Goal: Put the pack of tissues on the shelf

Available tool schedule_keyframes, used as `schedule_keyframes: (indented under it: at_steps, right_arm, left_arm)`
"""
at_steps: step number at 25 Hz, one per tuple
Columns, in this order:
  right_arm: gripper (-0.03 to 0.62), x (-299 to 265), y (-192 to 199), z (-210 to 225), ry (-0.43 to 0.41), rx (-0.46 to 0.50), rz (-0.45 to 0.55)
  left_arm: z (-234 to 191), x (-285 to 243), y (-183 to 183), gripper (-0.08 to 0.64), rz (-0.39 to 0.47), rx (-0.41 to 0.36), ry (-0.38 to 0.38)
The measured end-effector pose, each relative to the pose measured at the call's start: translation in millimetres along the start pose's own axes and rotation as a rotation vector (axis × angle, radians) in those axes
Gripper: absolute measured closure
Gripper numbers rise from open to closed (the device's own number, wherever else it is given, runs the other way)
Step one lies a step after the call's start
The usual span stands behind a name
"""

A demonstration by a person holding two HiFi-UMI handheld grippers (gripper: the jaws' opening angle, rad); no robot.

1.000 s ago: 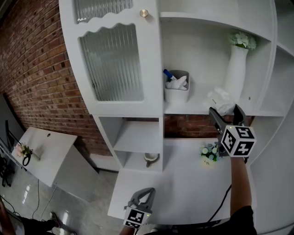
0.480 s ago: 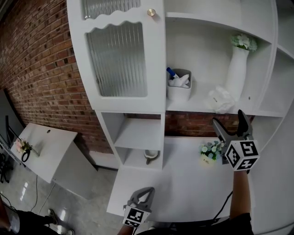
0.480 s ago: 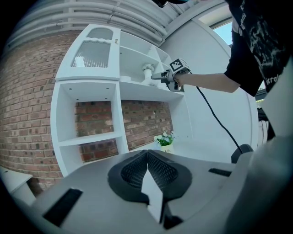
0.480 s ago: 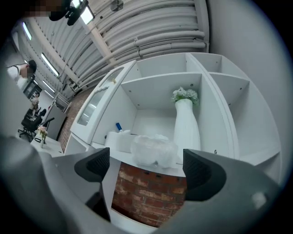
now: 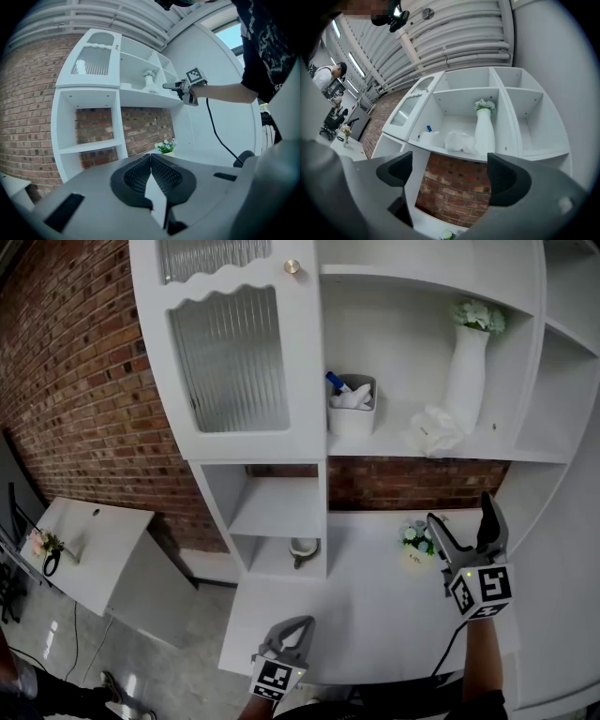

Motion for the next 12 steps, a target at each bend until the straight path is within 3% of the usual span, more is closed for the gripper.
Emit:
schedule_keyframes:
  at_steps: [12]
  right_arm:
    - [0.11,67.5,31.0,-31.6,-0.052,-0.005,-0.094]
  left_arm:
    - [28.4,6.0,-4.5,0.549,0.026,0.014,0.048]
Point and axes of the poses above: the fingertips, and each gripper's own axes: x backward along the fingers, z to its right, y out of its underside, the point moved 2 cm from there along x, backward along the fingers, and after that the axes turned 11 degrees about x, right-handed, at the moved point
